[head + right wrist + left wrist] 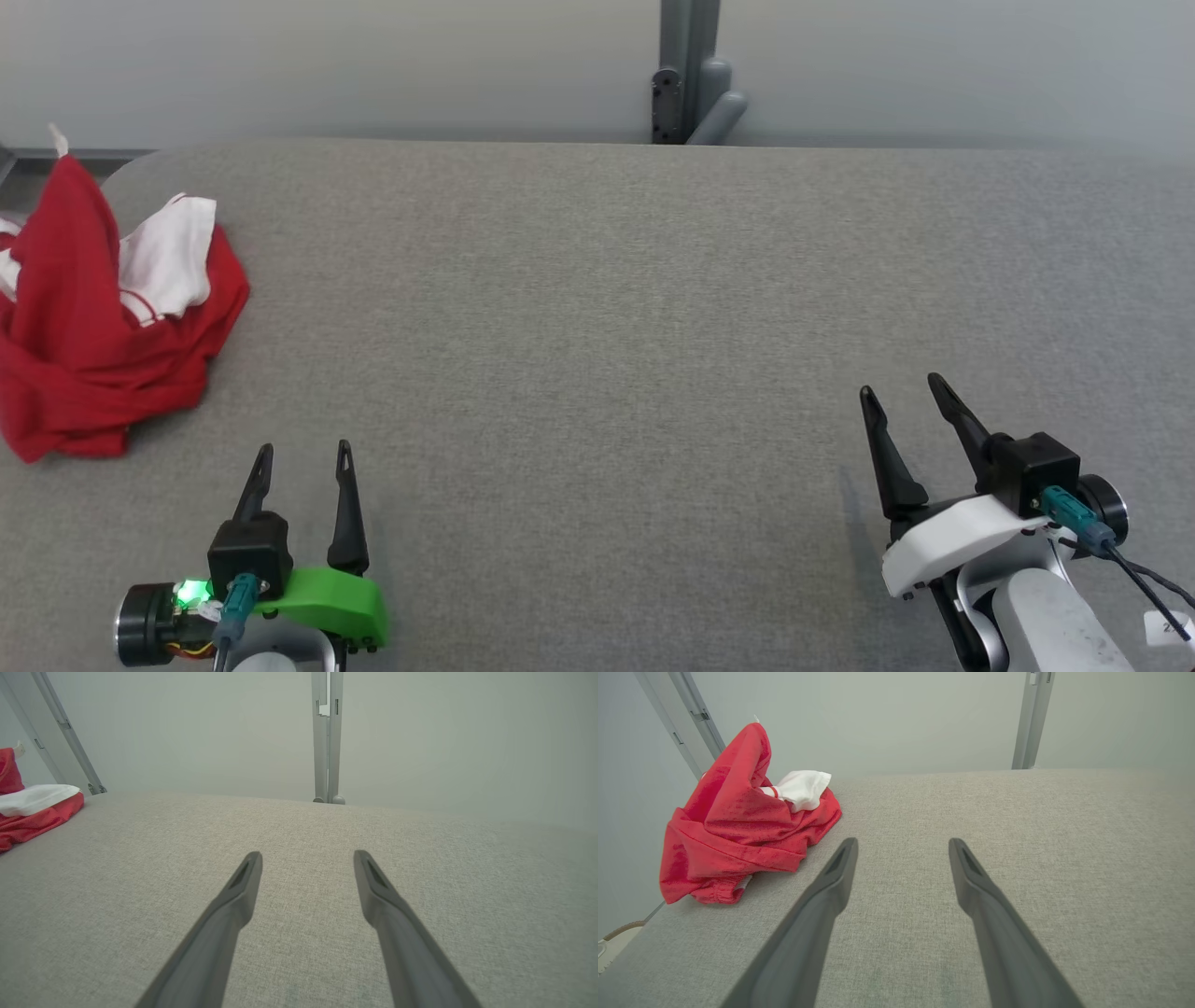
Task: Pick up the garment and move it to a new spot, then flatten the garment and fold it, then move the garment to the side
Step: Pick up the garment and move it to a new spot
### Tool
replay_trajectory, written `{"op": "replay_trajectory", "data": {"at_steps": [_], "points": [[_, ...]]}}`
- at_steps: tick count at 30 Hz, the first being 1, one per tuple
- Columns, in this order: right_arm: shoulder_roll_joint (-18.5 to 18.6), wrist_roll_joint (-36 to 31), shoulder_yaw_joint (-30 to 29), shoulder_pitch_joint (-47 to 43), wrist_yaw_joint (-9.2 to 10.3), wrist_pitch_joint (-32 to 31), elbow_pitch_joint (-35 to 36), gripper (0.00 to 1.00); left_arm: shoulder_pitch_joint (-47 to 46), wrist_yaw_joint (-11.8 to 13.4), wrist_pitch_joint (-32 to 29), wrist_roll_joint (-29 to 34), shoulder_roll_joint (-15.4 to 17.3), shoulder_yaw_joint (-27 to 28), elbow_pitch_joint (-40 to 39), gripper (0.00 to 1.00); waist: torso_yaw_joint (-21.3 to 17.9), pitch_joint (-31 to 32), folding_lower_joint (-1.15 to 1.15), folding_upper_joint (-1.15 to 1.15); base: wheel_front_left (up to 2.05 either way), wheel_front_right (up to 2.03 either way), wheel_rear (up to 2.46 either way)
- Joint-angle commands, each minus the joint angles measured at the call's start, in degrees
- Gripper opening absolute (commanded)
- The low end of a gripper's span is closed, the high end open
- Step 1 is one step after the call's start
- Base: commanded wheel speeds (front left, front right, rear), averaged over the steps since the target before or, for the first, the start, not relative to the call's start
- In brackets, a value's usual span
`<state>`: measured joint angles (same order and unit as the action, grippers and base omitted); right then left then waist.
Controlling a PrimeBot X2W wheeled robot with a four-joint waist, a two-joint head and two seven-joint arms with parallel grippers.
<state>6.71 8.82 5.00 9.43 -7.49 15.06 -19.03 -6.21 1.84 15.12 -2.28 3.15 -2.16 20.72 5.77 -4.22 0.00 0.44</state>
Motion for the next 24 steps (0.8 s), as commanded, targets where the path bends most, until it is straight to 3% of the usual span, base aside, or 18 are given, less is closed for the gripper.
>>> {"op": "replay_trajectory", "data": {"at_steps": [1,8,13,16,24], "points": [[0.58,0.13,0.48,0.59,0.01,0.18,0.15,1.0,-0.28,0.05,0.05,-0.1,0.12,0.26,0.3,1.0,5.63,-1.31,0.0,-0.44,0.0,0.0,0.0],[1.21,1.16,4.19,2.24,0.01,0.18,0.0,1.0,0.42,-0.04,0.05,-1.1,-0.04,1.8,0.98,1.0,14.2,-2.87,0.0,-0.44,0.0,0.0,0.0],[2.18,1.73,6.51,3.45,0.01,0.18,-1.16,1.0,0.85,-0.24,0.05,-1.87,-0.16,2.95,1.37,1.0,18.03,-3.55,0.0,-0.44,0.0,0.0,0.0],[2.65,1.93,7.34,4.34,0.01,0.18,-1.52,1.0,0.47,-0.87,0.05,-3.07,-0.22,3.62,1.23,1.0,18.86,-4.39,0.0,-0.44,0.0,0.0,0.0],[5.6,2.98,9.3,5.65,0.01,0.18,-1.62,1.0,-7.78,-5.71,0.05,-6.28,0.23,5.87,4.44,1.0,17.3,-8.7,0.0,-0.44,0.0,0.0,0.0]]}}
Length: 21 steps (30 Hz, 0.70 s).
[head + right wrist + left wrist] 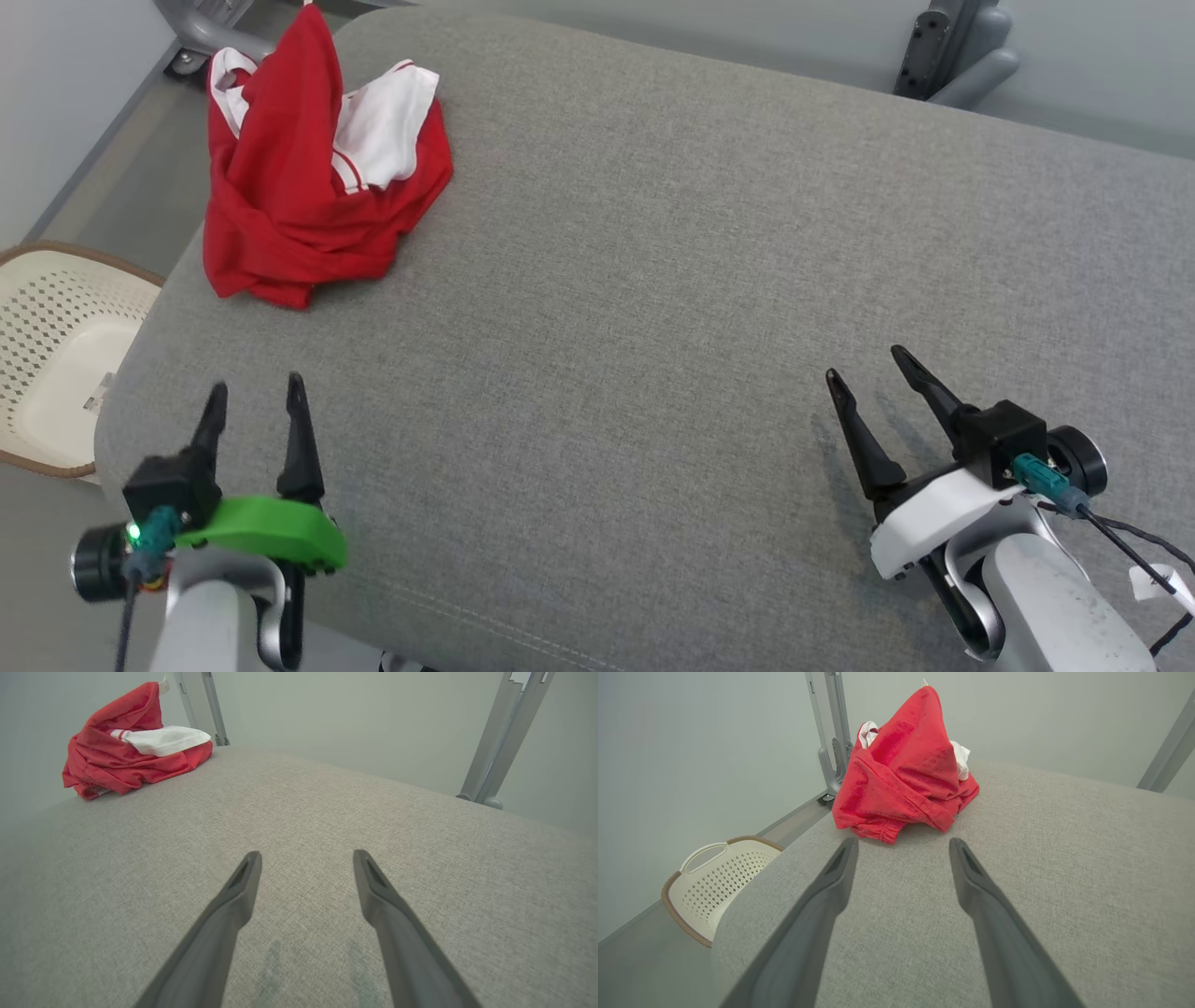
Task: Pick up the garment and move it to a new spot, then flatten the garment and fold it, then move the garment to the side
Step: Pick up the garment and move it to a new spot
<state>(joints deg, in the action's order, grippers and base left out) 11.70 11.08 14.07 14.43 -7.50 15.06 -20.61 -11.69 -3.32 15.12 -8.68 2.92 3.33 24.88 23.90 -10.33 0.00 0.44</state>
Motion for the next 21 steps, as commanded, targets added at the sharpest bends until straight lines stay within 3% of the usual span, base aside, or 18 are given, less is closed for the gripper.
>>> {"op": "replay_trajectory", "data": {"at_steps": [1,8,17,19,21], "points": [[1.16,0.67,0.56,1.07,0.02,0.18,0.12,1.0,-4.01,-0.91,0.05,0.22,1.01,1.04,0.65,1.0,-1.45,-3.41,0.0,-0.44,0.0,0.0,0.0],[3.96,1.02,1.28,2.94,0.02,0.18,1.59,1.0,-16.84,-2.57,0.05,2.12,5.7,1.94,6.28,1.0,-6.02,-8.58,0.0,-0.44,0.0,0.0,0.0],[6.61,1.43,1.62,4.8,0.02,0.18,3.21,1.0,-33.45,-3.6,0.04,1.98,11.5,0.95,21.56,1.0,-12.51,-15.6,0.0,-0.44,0.0,0.0,0.0],[6.62,1.34,1.5,5.02,0.02,0.18,3.49,1.0,-36.07,-2.69,-0.49,2.38,12.41,0.94,25.65,1.0,-13.42,-16.63,0.0,-0.44,0.0,0.0,0.0],[6.73,1.23,1.28,5.12,0.02,0.17,3.66,1.0,-38.31,-0.24,-0.82,2.85,13.02,1.2,29.14,1.0,-14.09,-17.45,0.0,-0.44,0.0,0.0,0.0]]}}
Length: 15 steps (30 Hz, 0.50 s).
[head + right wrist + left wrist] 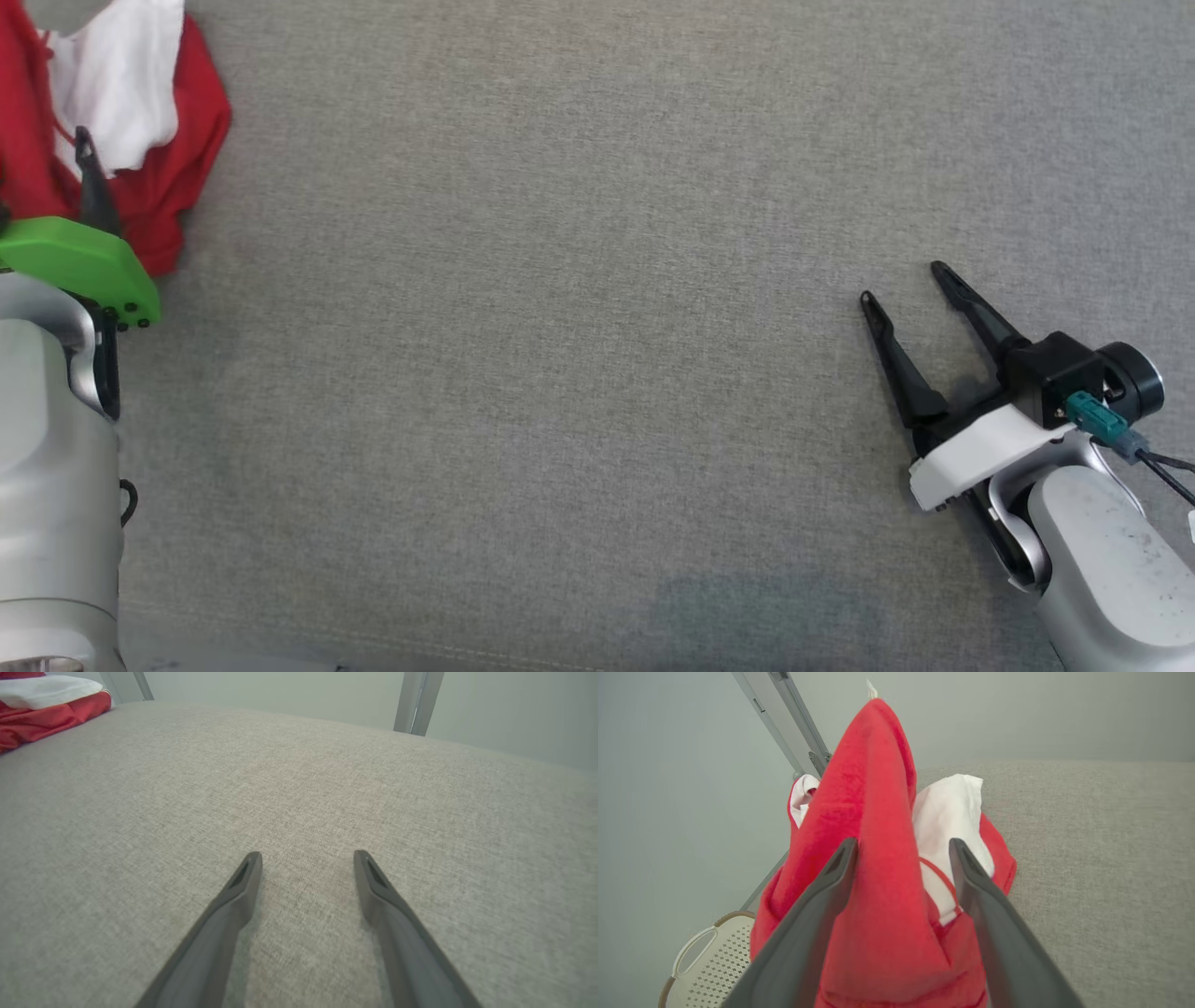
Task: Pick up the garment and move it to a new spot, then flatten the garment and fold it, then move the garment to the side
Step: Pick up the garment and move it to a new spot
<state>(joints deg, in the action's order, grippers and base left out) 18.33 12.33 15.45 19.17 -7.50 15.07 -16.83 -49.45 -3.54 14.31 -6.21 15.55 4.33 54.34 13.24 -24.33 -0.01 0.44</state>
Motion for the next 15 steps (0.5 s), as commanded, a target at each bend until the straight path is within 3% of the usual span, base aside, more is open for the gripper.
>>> {"op": "replay_trajectory", "data": {"at_steps": [1,3,5,7,9,10,15], "points": [[0.13,-0.1,-0.23,0.43,0.02,0.16,-0.09,1.0,-1.31,1.56,-0.68,0.58,0.57,0.31,1.59,1.0,-3.65,-3.76,0.01,-0.44,0.0,0.0,0.0],[0.05,-0.33,-0.29,0.57,0.02,0.15,0.07,1.0,-2.98,4.07,-0.21,0.36,1.51,1.11,4.06,1.0,-3.96,-4.29,0.01,-0.44,0.0,0.0,0.0],[-0.08,-0.48,-0.26,1.08,0.03,0.03,0.25,1.0,-2.23,3.8,0.47,-0.91,4.15,2.81,7.5,1.0,-4.37,-5.15,0.01,-0.44,0.0,0.0,0.0],[-0.42,-0.56,-0.37,1.38,0.03,0.03,0.22,1.0,-3.82,4.1,0.91,-0.92,3.89,2.87,8.77,1.0,-4.44,-5.26,0.01,-0.44,0.0,0.0,0.0],[-0.5,-0.68,-0.64,1.22,0.06,0.02,-0.11,1.0,-4.5,4.37,0.91,-0.75,3.91,2.86,7.93,0.1,-4.16,-4.97,0.01,-0.44,0.0,0.0,0.0],[-0.66,-0.71,-0.66,1.11,0.06,0.01,-0.27,1.0,-4.03,4.14,0.92,-0.7,4.2,2.85,7.14,0.0,-4.0,-4.72,0.01,-0.44,0.0,0.0,0.0],[-2.86,0.1,-0.58,-0.27,0.05,-0.01,-1.1,1.0,-4.1,3.97,0.91,1.66,2.62,0.83,-2.48,0.0,-3.35,-0.75,0.01,-0.44,0.0,0.0,0.0]]}}
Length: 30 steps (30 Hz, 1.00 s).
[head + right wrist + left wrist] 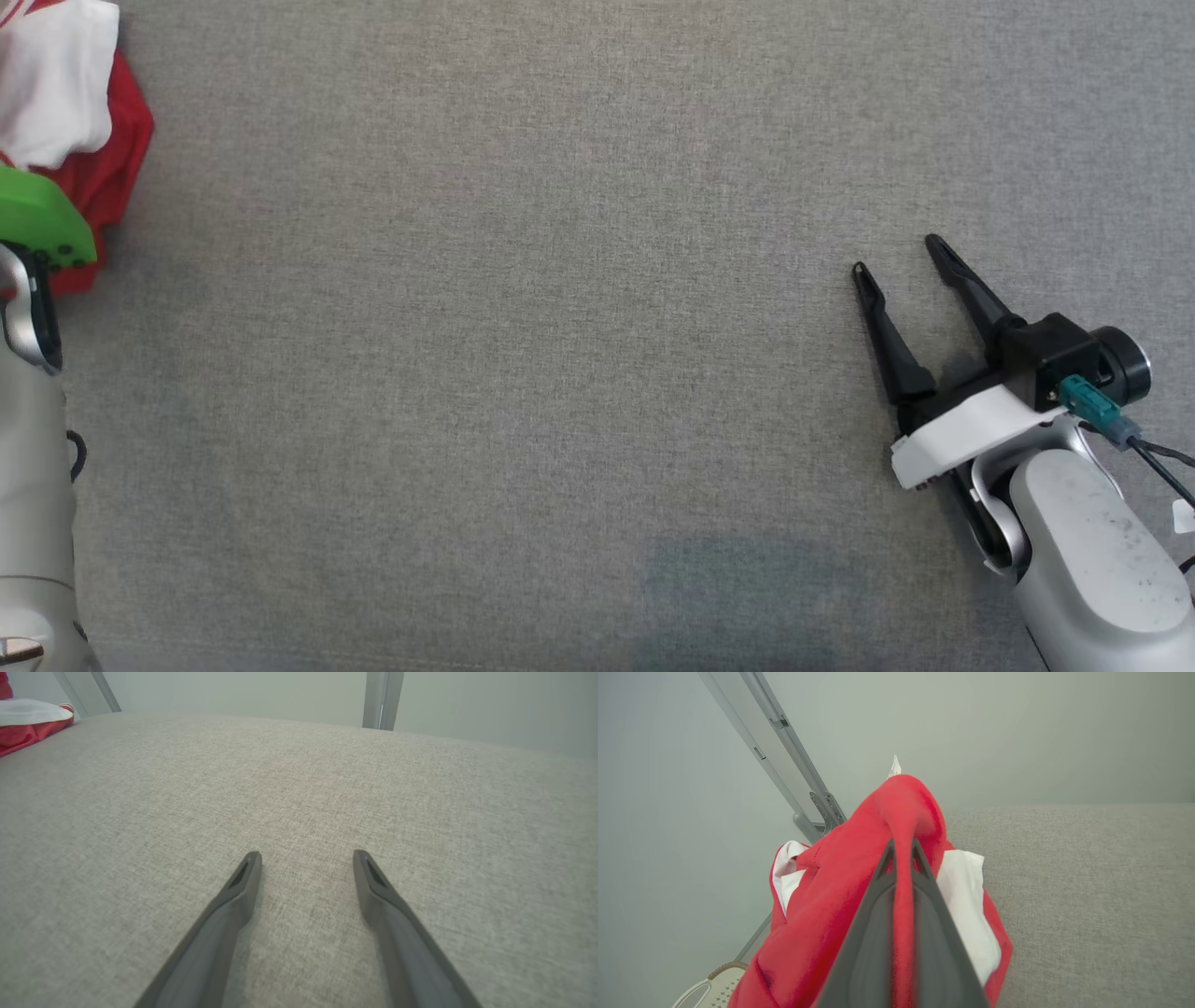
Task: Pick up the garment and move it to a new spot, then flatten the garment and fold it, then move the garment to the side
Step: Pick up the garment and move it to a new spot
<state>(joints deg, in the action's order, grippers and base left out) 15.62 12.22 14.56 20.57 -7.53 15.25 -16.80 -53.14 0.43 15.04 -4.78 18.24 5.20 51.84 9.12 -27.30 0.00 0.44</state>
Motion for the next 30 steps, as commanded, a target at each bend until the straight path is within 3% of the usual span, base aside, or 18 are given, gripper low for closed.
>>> {"op": "replay_trajectory", "data": {"at_steps": [1,11,20,26,30], "points": [[-0.5,0.32,0.29,-1.74,0.07,-0.16,-1.2,1.0,-0.22,-0.41,0.18,0.38,-0.13,-0.35,-1.93,0.0,0.67,3.08,0.0,-0.44,0.0,0.0,0.0],[-5.69,1.08,-1.92,-3.92,0.08,-0.09,-1.26,1.0,3.34,-5.26,0.13,1.54,-6.37,-6.88,-19.76,0.0,-4.58,11.41,0.0,-0.44,0.0,0.0,0.0],[-8.5,1.16,-3.9,-5.03,0.08,-0.08,-1.27,1.0,8.29,-6.93,0.13,-0.87,-13.16,-12.66,-23.37,0.0,-13.68,13.03,0.0,-0.44,0.0,0.0,0.0],[-10.29,1.5,-4.17,-4.74,0.08,-0.08,-1.1,1.0,11.96,-7.33,0.13,-2.77,-14.67,-16.12,-23.11,0.0,-20.43,11.99,0.0,-0.44,0.0,0.0,0.0],[-10.75,1.67,-4.98,-4.82,0.07,-0.08,-0.93,1.0,13.94,-7.46,0.13,-4.06,-15.1,-18.22,-21.64,0.0,-22.24,11.22,0.0,-0.44,0.0,0.0,0.0]]}}
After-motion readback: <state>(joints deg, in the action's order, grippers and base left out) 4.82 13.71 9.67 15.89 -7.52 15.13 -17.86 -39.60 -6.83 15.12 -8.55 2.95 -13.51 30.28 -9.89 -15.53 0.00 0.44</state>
